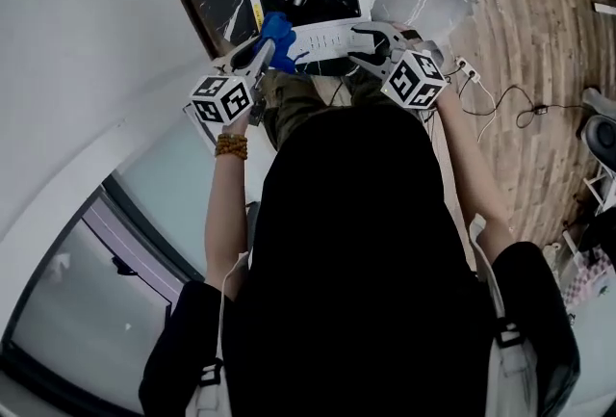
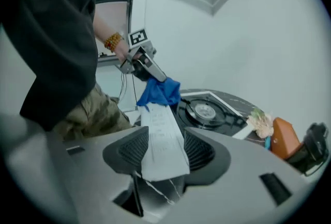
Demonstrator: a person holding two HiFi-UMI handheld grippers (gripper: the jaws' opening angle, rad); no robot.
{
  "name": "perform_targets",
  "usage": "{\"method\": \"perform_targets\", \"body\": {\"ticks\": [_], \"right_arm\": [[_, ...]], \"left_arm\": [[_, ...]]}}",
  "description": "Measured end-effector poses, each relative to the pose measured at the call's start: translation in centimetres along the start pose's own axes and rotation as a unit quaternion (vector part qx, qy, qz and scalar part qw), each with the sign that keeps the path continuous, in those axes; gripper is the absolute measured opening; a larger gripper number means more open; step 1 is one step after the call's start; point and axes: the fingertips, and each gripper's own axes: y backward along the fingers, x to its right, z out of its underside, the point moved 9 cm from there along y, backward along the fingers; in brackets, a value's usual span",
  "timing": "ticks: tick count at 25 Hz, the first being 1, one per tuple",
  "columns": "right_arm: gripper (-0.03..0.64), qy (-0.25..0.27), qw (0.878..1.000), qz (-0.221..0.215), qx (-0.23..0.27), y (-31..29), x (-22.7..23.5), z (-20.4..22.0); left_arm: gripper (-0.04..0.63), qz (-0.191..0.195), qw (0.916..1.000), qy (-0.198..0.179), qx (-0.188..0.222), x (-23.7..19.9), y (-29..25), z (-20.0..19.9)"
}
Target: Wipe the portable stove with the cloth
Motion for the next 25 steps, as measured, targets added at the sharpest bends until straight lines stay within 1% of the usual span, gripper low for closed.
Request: {"method": "perform_targets", "body": {"ticks": [1, 2, 3, 5, 7, 8, 9, 12, 17, 19, 25], "right_arm": [[0.199, 0.006, 1.0, 0.002, -0.022, 0.0, 0.2, 1.3], [0.242, 0.015, 0.999, -0.002, -0.042, -0.2, 0.3, 2.4], [0.266, 0.024, 0.998, -0.009, -0.062, -0.6, 0.2, 3.2], [0.281, 0.034, 0.995, -0.022, -0.091, -1.6, 0.1, 4.2], [0.293, 0.031, 0.994, -0.031, -0.103, -2.5, 0.0, 4.4], [0.301, 0.032, 0.994, -0.032, -0.104, -2.8, -0.1, 4.4], [0.305, 0.035, 0.993, -0.03, -0.105, -3.1, -0.3, 4.3], [0.308, 0.052, 0.993, -0.022, -0.106, -3.6, -0.8, 4.2], [0.31, 0.059, 0.993, -0.013, -0.099, -4.1, -1.0, 4.2], [0.311, 0.053, 0.994, -0.007, -0.093, -4.3, -1.1, 4.2], [0.314, 0.02, 0.997, 0.008, -0.074, -4.7, -1.2, 3.9]], "left_arm": [[0.066, -0.045, 0.9971, -0.044, -0.041, -0.4, 0.0, 0.5], [0.066, -0.075, 0.9903, -0.083, -0.082, -0.7, -0.1, 1.1], [0.067, -0.092, 0.9817, -0.118, -0.118, -0.7, -0.4, 1.8], [0.067, -0.106, 0.9627, -0.178, -0.174, -0.3, -1.6, 3.2], [0.067, -0.116, 0.945, -0.227, -0.205, 0.7, -3.2, 4.0], [0.067, -0.122, 0.9384, -0.246, -0.21, 1.2, -3.8, 4.0], [0.066, -0.125, 0.9341, -0.259, -0.212, 1.7, -4.3, 3.8], [0.063, -0.111, 0.9308, -0.265, -0.226, 2.8, -5.7, 3.2], [0.061, -0.061, 0.9207, -0.286, -0.258, 4.6, -8.2, 2.3], [0.061, -0.041, 0.9174, -0.296, -0.263, 5.5, -9.2, 2.2], [0.061, 0.011, 0.9039, -0.334, -0.267, 8.4, -12.2, 2.0]]}}
